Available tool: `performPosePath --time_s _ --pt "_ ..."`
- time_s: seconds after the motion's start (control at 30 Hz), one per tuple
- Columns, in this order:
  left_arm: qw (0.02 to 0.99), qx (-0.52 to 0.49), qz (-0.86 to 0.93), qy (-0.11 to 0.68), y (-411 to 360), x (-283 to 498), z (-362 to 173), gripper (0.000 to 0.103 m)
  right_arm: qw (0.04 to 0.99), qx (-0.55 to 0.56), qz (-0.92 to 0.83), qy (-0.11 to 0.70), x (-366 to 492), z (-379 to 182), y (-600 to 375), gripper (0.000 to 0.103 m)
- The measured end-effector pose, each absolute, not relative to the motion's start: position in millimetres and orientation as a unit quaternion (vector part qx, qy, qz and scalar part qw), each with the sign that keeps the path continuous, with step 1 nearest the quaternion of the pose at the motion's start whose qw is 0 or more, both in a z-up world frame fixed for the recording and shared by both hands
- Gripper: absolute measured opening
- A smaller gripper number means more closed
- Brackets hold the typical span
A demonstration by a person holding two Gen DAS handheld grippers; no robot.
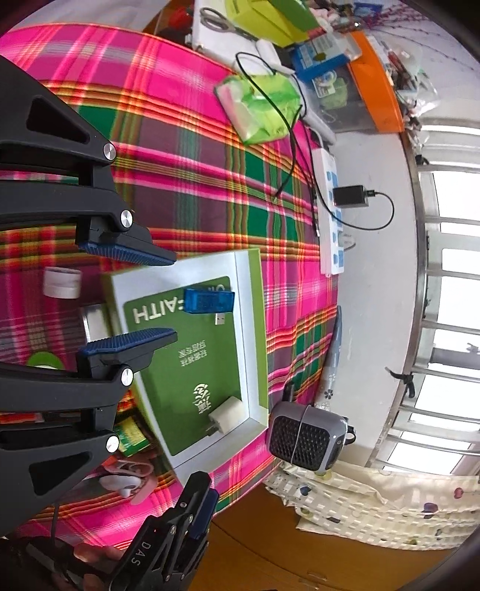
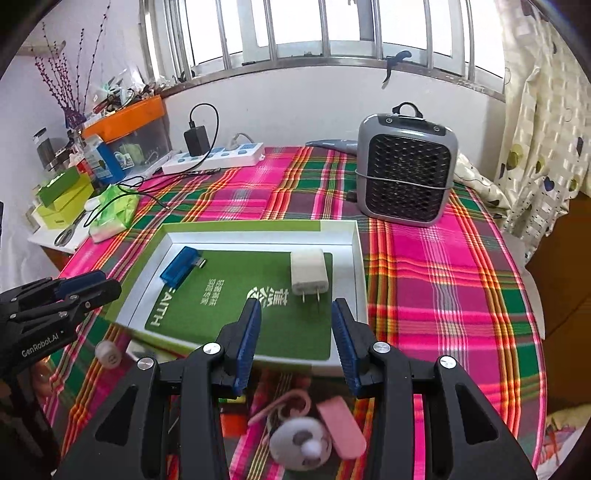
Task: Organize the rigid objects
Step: 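Withdraw both open grippers from the box back over the table items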
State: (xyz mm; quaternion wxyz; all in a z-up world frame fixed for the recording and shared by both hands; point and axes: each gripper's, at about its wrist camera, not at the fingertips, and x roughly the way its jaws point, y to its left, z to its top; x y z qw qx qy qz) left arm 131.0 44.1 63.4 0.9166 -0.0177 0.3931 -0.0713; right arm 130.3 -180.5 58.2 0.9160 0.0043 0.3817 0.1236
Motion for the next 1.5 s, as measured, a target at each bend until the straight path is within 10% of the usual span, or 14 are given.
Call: performPosePath --time_s 1.5 --pt "0.909 -0.047 -0.079 0.406 66 56 34 0.034 0.914 0.037 0.075 0.396 57 25 -228 0.049"
